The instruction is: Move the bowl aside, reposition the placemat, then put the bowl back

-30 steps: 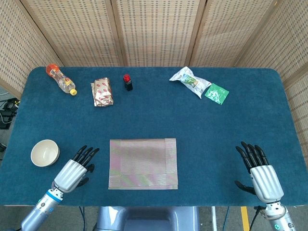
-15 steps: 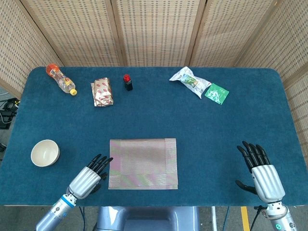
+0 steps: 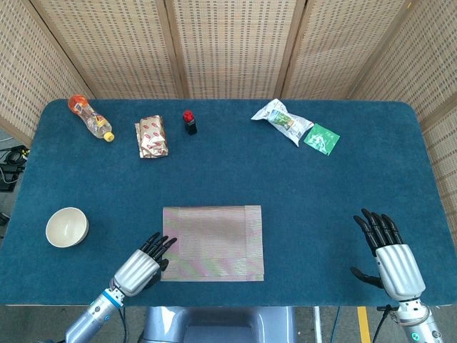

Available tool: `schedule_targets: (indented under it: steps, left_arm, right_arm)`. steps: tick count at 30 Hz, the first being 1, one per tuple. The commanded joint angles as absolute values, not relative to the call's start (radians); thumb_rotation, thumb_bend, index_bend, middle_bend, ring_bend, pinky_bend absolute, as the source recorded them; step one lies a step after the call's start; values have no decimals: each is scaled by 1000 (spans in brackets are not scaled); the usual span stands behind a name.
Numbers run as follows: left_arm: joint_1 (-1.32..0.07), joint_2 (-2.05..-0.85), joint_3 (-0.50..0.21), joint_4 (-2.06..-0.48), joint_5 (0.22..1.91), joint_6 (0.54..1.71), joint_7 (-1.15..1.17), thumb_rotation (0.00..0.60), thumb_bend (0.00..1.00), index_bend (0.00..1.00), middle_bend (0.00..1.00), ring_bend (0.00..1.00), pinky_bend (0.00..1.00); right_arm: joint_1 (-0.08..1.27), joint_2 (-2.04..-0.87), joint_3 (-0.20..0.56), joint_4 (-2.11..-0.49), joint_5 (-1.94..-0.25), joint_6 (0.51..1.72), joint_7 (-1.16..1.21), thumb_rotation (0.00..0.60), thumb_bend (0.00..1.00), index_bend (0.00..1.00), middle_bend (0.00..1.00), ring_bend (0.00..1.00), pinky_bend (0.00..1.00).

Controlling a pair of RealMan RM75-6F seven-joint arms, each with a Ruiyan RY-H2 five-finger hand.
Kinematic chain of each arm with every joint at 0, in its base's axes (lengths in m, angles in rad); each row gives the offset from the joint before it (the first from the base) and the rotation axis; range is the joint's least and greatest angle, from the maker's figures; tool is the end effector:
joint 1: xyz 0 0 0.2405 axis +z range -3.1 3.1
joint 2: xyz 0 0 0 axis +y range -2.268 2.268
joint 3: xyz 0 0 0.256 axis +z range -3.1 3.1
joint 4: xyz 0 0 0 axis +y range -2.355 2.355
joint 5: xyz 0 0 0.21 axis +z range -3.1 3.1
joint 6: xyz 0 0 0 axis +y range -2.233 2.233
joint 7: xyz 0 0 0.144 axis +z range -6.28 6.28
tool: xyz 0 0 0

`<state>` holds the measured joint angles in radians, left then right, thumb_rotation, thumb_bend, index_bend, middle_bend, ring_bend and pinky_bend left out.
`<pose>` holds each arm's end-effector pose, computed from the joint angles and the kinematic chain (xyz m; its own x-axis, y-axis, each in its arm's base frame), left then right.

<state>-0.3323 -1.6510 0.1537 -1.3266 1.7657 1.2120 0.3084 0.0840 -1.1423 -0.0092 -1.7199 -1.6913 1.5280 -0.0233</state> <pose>-0.2261 0.1743 -0.0585 0.6054 0.1988 0.7707 0.6869 -0.6197 -0.3797 -0.2636 -0.1636 0.1331 0.3055 -0.0232 0.9519 -0.9345 -0.1991 0.2950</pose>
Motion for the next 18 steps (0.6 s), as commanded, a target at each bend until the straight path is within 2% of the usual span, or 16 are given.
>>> schedule_targets:
  steps: [1, 18]
  left_arm:
    - [-333, -1658, 158, -1326, 1769, 1211, 314, 600, 331, 505, 0, 0, 0]
    - [-334, -1676, 162, -1328, 1766, 1209, 329, 600, 367, 510, 0, 0, 0]
  right_arm:
    - [84, -1140, -9, -1721, -1691, 1529, -19, 600, 90, 0, 0, 0, 0]
    - [81, -1135, -11, -1726, -1698, 1534, -15, 600, 89, 0, 0, 0, 0]
